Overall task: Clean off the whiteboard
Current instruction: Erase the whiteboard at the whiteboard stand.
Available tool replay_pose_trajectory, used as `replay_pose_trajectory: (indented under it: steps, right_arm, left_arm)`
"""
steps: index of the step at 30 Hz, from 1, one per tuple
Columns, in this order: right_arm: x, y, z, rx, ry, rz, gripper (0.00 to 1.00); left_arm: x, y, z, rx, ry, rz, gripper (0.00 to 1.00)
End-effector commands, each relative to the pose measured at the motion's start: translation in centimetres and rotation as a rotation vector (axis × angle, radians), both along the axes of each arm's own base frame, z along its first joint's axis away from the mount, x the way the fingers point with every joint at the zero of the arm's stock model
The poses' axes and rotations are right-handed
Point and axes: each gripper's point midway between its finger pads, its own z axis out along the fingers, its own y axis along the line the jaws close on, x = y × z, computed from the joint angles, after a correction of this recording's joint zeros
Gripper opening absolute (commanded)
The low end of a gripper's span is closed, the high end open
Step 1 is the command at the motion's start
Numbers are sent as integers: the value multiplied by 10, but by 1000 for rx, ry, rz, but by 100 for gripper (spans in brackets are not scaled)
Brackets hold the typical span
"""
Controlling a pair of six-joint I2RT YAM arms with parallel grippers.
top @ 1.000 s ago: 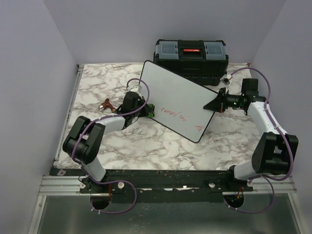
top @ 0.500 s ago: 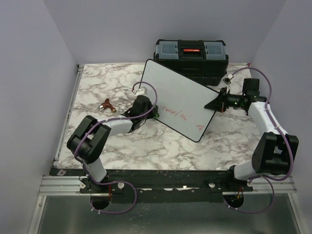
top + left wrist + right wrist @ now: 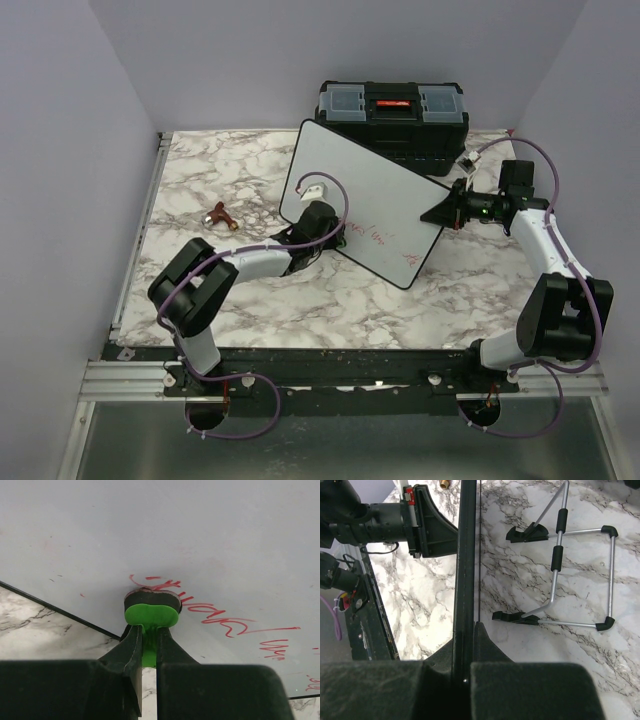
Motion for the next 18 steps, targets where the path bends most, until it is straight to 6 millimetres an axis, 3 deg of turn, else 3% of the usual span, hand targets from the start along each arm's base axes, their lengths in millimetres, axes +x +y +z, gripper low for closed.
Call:
replay_pose_trajectory:
  steps: [1,10,13,18]
  right_arm:
    - [-39,26,-13,50,147,104,1]
    - [-39,25,-14,48,147,102,1]
    - [-39,25,-13,48,147,102,1]
    - [-39,25,-13,48,145,102,1]
  left_arm:
    - [13,-31,70,-120,-167,-37,0]
    - [24,-12,106,-39,-269,-25,0]
    - [29,-4,97,-16,-255,-16,0]
    - [27,18,47,35,-154,4,0]
